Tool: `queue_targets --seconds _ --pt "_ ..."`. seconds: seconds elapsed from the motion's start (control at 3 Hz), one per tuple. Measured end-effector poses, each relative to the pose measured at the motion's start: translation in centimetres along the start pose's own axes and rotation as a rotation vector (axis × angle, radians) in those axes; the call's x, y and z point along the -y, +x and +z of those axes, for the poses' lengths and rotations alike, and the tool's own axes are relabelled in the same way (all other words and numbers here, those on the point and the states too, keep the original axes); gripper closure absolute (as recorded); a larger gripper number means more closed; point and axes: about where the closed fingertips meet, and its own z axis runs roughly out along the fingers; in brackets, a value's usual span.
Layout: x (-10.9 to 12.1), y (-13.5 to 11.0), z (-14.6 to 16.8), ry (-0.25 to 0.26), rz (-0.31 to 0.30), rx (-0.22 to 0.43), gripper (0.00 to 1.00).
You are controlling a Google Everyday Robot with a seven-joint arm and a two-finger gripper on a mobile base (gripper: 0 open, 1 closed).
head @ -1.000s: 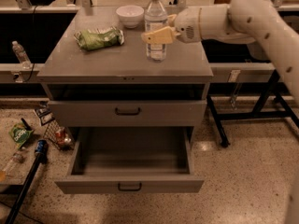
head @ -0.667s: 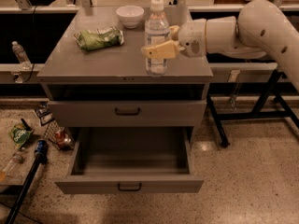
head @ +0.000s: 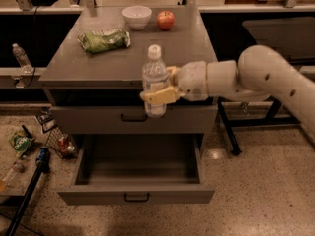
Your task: Place blue plastic bottle into middle drawer
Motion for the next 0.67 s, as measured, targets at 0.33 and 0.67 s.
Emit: queue_targets --seconds 0.33,0.67 --pt "-0.57 5.71 3.71 0.018 0.024 0.002 1.0" --pt "-0.26 6.19 4.09 0.032 0.029 0.003 1.0"
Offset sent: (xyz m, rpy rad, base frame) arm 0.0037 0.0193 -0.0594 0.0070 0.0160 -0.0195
